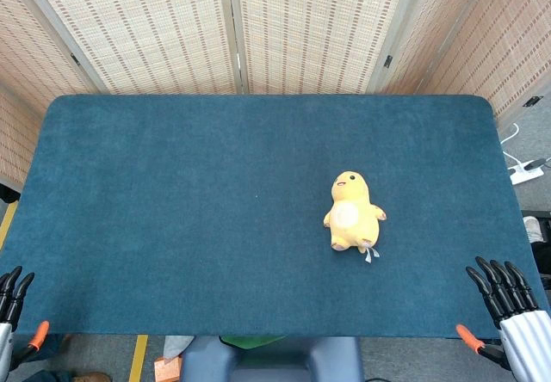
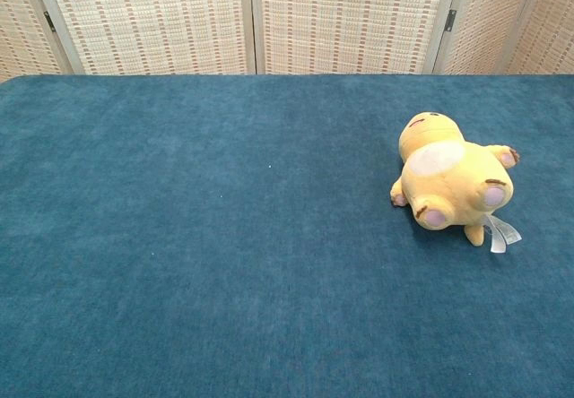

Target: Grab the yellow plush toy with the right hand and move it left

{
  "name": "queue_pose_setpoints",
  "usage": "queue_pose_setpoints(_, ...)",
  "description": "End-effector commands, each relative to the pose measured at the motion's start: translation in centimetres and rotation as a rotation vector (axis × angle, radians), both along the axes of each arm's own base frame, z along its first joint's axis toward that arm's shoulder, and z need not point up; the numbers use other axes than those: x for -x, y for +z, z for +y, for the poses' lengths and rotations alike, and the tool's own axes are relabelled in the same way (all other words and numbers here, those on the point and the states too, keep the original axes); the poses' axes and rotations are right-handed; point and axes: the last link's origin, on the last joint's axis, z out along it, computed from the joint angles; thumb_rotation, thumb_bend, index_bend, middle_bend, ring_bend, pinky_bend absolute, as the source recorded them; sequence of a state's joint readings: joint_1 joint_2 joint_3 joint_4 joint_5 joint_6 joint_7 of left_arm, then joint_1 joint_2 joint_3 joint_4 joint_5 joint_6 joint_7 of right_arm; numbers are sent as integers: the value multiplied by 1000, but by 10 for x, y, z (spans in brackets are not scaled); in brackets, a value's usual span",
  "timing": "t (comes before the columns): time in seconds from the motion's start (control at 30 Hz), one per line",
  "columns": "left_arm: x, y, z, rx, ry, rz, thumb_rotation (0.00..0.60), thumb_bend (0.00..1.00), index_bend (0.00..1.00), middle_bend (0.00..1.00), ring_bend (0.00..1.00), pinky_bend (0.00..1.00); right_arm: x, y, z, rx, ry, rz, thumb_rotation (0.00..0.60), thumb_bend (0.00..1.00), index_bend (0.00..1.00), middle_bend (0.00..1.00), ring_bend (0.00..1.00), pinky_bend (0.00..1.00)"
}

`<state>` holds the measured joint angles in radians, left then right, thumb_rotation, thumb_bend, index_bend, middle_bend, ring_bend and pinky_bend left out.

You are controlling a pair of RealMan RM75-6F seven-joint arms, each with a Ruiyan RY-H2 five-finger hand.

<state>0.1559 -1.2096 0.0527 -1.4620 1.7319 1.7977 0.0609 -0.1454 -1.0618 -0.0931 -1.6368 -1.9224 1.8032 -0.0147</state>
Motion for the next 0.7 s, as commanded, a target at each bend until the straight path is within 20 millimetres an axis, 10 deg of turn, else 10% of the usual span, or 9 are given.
queue_pose_setpoints(0.03, 0, -1, 0, 2, 0, 2, 600, 342, 0, 0, 0, 165, 0, 0, -1, -1, -5, 2, 600, 146, 0, 0, 0, 0)
queue_pose_setpoints(0.3, 1, -4, 7, 8, 9, 11, 600, 342, 0, 0, 0, 165, 8, -13, -29, -61, -53, 19, 600, 146, 0, 0, 0, 0)
queue_pose_setpoints(0.7, 13, -5, 26, 23, 81, 7, 600, 342, 0, 0, 0, 165, -24, -89, -163, -295, 45, 65, 600, 147, 0, 0, 0, 0)
